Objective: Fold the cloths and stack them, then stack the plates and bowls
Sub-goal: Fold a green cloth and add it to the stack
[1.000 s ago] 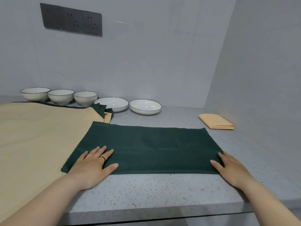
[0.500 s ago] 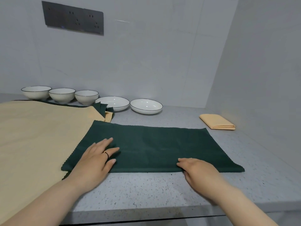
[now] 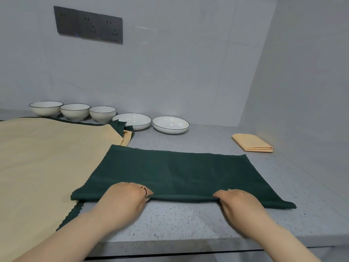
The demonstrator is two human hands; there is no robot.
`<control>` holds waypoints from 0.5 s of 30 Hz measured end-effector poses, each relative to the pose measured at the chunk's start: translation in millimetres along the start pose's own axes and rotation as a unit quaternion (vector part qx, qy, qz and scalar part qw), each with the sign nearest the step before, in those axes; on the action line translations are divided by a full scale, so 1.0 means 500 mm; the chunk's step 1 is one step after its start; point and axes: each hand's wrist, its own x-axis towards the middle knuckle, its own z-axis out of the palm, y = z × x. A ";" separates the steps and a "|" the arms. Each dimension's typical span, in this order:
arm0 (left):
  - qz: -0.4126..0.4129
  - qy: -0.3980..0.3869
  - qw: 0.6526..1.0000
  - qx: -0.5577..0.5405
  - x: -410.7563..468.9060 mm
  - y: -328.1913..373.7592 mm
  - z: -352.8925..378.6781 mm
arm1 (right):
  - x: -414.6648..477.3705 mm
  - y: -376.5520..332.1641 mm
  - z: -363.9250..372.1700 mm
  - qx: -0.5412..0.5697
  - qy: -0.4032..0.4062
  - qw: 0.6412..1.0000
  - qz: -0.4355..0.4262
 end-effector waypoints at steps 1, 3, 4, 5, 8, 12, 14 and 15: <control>-0.001 0.032 0.999 -0.003 -0.007 0.000 0.001 | -0.009 0.000 -0.014 0.008 -0.005 1.000 -0.004; 0.027 0.021 0.999 0.010 -0.010 -0.005 -0.006 | -0.022 0.002 -0.033 0.060 -0.034 0.997 -0.029; 0.030 -0.012 0.999 -0.005 -0.011 -0.006 -0.021 | -0.025 0.008 -0.041 0.090 -0.064 0.993 -0.029; 0.022 -0.054 0.998 -0.027 -0.009 -0.008 -0.037 | -0.025 0.013 -0.056 0.103 -0.083 0.991 -0.034; -0.007 -0.124 0.986 -0.107 0.009 -0.021 -0.081 | -0.007 0.022 -0.086 0.142 -0.116 0.983 -0.003; -0.054 -0.135 0.975 -0.169 0.063 -0.045 -0.116 | 0.047 0.035 -0.101 0.175 -0.132 0.975 0.023; -0.089 -0.106 0.977 -0.163 0.095 -0.061 -0.113 | 0.085 0.042 -0.091 0.185 -0.111 0.976 0.024; -0.105 -0.090 0.980 -0.144 0.112 -0.071 -0.107 | 0.105 0.044 -0.083 0.183 -0.099 0.978 0.034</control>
